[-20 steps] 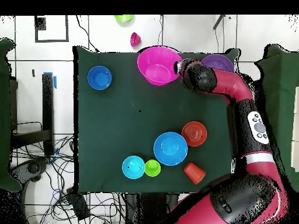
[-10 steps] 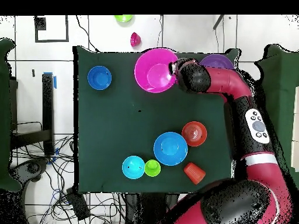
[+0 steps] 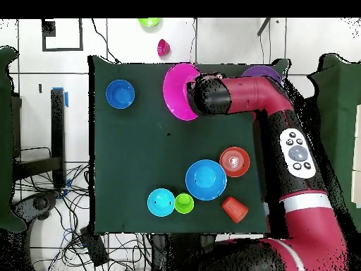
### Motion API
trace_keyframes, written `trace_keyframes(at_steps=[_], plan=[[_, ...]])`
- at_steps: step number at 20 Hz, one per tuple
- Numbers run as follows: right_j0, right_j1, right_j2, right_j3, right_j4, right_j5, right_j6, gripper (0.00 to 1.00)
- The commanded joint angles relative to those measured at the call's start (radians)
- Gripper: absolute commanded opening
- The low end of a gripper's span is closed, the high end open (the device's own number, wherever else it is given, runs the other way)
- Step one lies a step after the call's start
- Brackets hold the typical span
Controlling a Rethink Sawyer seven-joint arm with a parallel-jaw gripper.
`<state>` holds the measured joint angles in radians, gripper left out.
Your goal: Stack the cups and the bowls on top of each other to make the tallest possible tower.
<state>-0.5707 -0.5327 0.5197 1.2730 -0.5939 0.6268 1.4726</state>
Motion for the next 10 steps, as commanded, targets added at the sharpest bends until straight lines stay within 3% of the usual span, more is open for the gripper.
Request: trace_keyframes(at_steps=[1, 6, 10], plan=[[0.050, -0.071, -0.128, 0.056, -0.001, 0.149, 0.096, 0.00], [0.136, -0.128, -0.209, 0.087, 0.006, 0.174, 0.198, 0.00], [0.222, -0.116, -0.284, 0.111, -0.004, 0.078, 0.331, 0.00]])
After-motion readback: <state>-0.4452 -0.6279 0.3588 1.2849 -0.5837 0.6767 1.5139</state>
